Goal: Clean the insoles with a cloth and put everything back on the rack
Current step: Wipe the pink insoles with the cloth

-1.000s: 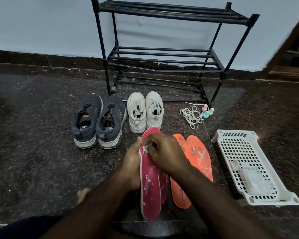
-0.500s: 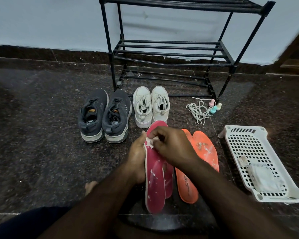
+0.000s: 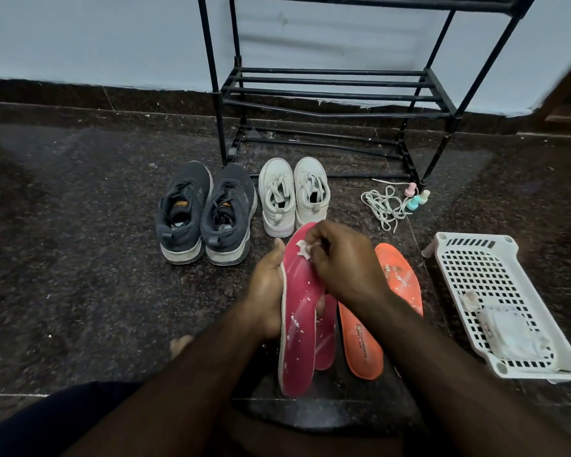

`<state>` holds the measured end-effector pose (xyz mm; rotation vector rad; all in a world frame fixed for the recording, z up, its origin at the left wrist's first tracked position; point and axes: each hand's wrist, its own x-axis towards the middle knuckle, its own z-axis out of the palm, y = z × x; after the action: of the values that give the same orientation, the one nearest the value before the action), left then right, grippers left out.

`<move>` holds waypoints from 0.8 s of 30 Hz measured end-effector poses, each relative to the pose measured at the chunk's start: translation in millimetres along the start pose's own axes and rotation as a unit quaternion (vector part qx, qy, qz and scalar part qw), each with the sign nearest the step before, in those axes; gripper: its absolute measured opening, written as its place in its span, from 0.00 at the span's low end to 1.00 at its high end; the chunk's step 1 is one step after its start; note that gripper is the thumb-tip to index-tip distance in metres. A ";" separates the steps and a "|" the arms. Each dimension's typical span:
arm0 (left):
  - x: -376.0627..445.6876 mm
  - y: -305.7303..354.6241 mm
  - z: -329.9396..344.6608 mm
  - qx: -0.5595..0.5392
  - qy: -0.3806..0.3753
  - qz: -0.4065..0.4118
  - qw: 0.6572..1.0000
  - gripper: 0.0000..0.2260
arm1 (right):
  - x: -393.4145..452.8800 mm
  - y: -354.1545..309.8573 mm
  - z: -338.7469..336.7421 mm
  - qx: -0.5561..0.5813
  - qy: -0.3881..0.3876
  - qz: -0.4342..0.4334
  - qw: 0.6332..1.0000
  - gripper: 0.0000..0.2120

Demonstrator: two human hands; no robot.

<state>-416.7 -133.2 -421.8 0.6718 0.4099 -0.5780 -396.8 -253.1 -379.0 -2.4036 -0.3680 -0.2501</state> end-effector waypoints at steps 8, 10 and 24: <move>3.2 3.3 -4.5 -0.031 0.007 0.006 0.999 0.35 | -4.8 -7.3 0.4 0.097 -0.117 0.044 0.987 0.08; 3.7 3.3 -5.9 -0.021 -0.007 0.019 1.000 0.34 | -0.2 -1.2 -4.3 0.081 -0.053 0.048 0.994 0.08; 1.8 2.9 -7.3 -0.033 -0.026 -0.007 0.999 0.34 | -12.0 -7.6 14.1 -0.052 -0.086 -0.067 0.993 0.08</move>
<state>-414.8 -127.0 -426.6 0.5899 0.3829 -0.5923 -409.5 -240.6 -388.2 -2.5135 -0.6106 -0.1251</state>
